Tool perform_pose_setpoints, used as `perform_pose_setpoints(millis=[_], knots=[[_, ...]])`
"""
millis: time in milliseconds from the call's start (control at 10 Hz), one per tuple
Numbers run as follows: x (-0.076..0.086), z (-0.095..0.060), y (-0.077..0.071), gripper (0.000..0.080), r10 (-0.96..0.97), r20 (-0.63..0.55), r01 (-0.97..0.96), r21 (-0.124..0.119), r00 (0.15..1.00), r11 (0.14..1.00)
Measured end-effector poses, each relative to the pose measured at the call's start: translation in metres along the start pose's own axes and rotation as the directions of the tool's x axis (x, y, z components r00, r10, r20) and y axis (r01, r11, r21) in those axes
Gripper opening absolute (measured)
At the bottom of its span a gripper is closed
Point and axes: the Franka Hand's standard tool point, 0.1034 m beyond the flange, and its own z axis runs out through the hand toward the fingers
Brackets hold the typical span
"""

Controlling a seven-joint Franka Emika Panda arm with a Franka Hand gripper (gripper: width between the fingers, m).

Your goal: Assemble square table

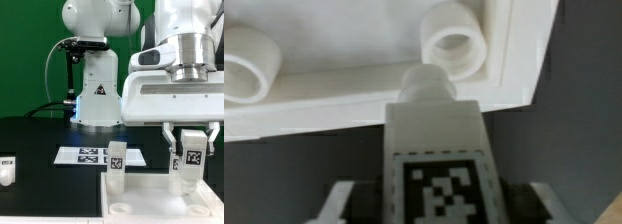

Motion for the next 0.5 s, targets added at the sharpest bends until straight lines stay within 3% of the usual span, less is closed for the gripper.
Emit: perform_pose_setpoints(millis=[300,500], knots=[[-0.015,0.016,-0.004,0.0284,-0.021,0.016,0.021,-0.009,1.0,1.0],[-0.011,0.02,-0.009,0.0284,-0.028,-0.01,0.028,-0.005,1.0,1.0]])
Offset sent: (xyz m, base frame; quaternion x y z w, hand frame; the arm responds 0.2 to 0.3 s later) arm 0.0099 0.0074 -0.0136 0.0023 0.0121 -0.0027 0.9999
